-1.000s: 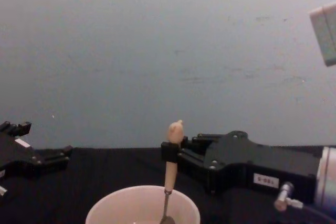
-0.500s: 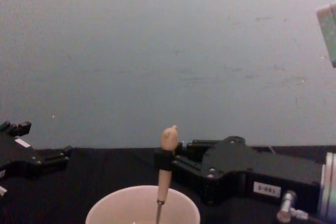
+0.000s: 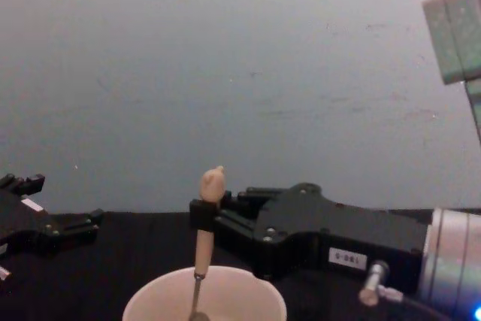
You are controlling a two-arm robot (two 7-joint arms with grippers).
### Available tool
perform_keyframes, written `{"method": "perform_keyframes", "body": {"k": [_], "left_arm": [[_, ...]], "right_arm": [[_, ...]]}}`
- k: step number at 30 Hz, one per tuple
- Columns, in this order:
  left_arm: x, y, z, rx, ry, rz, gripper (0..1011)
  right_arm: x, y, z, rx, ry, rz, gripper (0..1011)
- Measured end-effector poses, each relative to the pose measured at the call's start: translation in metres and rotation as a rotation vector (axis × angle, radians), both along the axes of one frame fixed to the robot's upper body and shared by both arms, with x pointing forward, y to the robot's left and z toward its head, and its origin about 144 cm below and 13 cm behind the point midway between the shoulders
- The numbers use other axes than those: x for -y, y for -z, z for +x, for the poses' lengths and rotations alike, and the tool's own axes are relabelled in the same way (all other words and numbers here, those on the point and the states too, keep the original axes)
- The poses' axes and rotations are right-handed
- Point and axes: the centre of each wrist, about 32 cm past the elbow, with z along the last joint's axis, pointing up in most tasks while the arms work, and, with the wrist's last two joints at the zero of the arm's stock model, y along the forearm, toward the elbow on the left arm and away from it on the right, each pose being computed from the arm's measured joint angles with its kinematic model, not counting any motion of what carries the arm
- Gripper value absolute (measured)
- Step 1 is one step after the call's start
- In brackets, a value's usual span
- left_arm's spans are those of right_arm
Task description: Pick up the stirring spoon with one hand, stir inside the cup, then place it back in its original position.
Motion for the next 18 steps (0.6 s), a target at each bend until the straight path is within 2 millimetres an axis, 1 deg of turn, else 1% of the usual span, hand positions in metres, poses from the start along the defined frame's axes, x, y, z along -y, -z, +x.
{"method": "perform_keyframes", "body": {"k": [11,18], "left_arm": [[0.000,0.000,0.000,0.000,0.000,0.000,1001],[0.000,0.000,0.000,0.000,0.000,0.000,1001]], "right_arm": [[-0.007,0.002,0.008,0.012,0.018,-0.008,171],[-0.007,0.002,0.013,0.016,0.038,-0.009,171]]}}
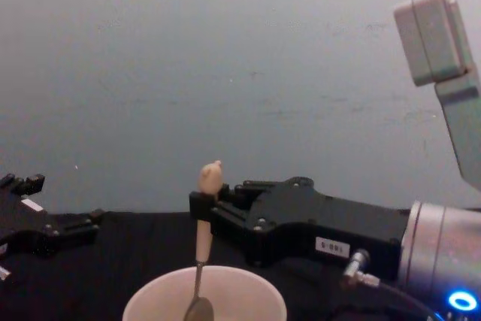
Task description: Pick up the stirring spoon with one hand, stir inside the cup, then place it back in its original position.
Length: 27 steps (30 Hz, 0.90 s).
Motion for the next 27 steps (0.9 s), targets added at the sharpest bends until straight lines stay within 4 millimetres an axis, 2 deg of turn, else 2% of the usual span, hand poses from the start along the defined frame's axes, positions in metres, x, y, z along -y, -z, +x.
{"method": "perform_keyframes", "body": {"k": [13,27], "left_arm": [[0.000,0.000,0.000,0.000,0.000,0.000,1001],[0.000,0.000,0.000,0.000,0.000,0.000,1001]], "right_arm": [[0.007,0.000,0.003,0.001,0.032,-0.003,171],[0.017,0.001,-0.004,-0.019,0.041,-0.014,171]]}}
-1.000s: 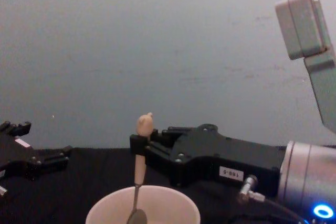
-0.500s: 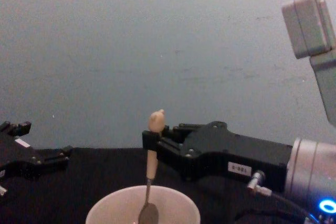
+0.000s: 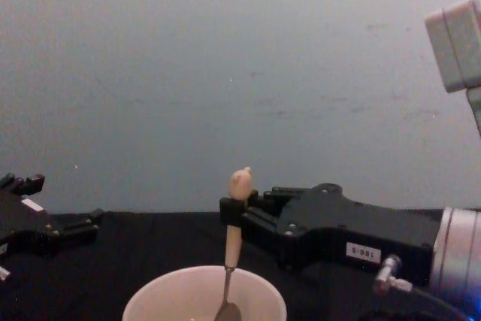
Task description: Pick up the stirring spoon with one hand, stir inside the cup, then place it back in its original position.
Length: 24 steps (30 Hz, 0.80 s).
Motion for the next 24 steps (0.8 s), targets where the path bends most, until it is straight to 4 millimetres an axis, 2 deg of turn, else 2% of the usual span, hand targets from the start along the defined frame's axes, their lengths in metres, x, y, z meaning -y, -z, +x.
{"method": "perform_keyframes", "body": {"k": [11,24], "left_arm": [[0.000,0.000,0.000,0.000,0.000,0.000,1001],[0.000,0.000,0.000,0.000,0.000,0.000,1001]], "right_arm": [[0.003,-0.013,0.002,0.027,0.014,0.034,171],[0.015,-0.049,0.005,0.114,0.052,0.102,171]]}}
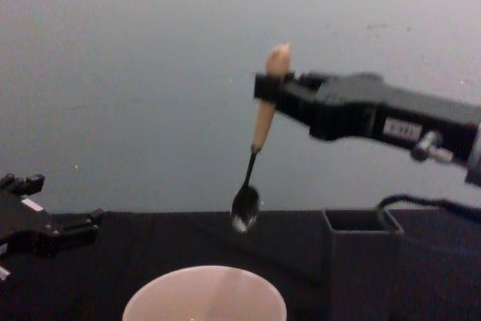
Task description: Pick up the stirring spoon with one hand, stir inside the cup, then place it back in its original position.
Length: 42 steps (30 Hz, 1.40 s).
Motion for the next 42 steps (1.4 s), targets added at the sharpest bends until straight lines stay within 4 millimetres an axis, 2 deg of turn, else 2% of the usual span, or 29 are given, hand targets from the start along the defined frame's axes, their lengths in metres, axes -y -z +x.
{"method": "perform_keyframes", "body": {"k": [7,14,28,42], "left_arm": [[0.000,0.000,0.000,0.000,0.000,0.000,1001],[0.000,0.000,0.000,0.000,0.000,0.000,1001],[0.000,0.000,0.000,0.000,0.000,0.000,1001],[0.000,0.000,0.000,0.000,0.000,0.000,1001]], "right_arm": [[0.011,-0.020,0.000,0.057,0.051,0.030,171],[0.026,-0.030,-0.005,0.079,0.114,0.025,171],[0.048,-0.028,-0.025,0.046,0.193,-0.039,171],[0.054,-0.025,-0.034,-0.008,0.236,-0.078,171]]}}
